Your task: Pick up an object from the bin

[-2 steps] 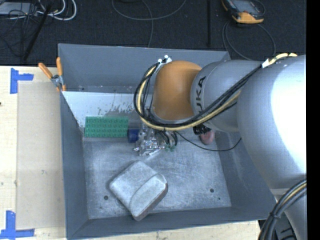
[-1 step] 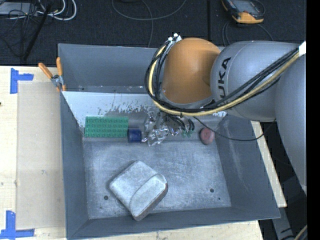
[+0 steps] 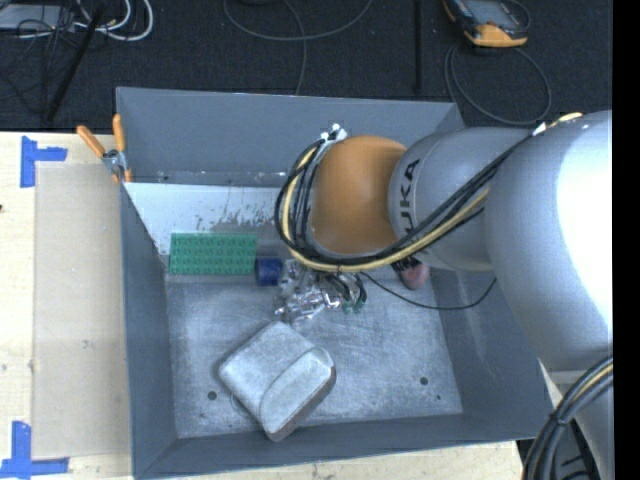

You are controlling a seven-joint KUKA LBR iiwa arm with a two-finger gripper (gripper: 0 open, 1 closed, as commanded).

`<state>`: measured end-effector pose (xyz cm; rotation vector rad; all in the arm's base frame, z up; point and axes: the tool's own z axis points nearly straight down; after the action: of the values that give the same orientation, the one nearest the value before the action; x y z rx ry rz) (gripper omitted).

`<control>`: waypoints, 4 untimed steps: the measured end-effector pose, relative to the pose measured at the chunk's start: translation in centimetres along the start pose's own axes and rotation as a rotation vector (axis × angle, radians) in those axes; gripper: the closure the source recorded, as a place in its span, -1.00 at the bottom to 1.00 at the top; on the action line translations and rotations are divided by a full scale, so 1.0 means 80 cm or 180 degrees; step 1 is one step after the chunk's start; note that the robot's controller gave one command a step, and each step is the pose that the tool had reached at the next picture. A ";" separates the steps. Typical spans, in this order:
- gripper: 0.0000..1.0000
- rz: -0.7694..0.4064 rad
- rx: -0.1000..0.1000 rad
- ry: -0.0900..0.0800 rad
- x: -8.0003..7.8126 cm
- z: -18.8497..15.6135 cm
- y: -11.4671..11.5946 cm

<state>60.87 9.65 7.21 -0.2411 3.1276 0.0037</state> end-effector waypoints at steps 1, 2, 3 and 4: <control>1.00 -0.0840 0.0004 -0.0014 -0.013 -0.173 0.032; 1.00 -0.0951 0.0000 0.0047 0.003 -0.058 0.051; -1.00 -0.0944 0.0001 0.0019 -0.001 -0.065 0.050; -1.00 -0.1693 -0.0002 0.0010 -0.016 -0.001 0.008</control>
Offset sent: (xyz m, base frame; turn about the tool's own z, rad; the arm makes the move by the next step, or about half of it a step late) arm 0.0043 0.0248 0.1348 -0.2637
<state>62.07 10.50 7.33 -1.0558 2.9568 0.0024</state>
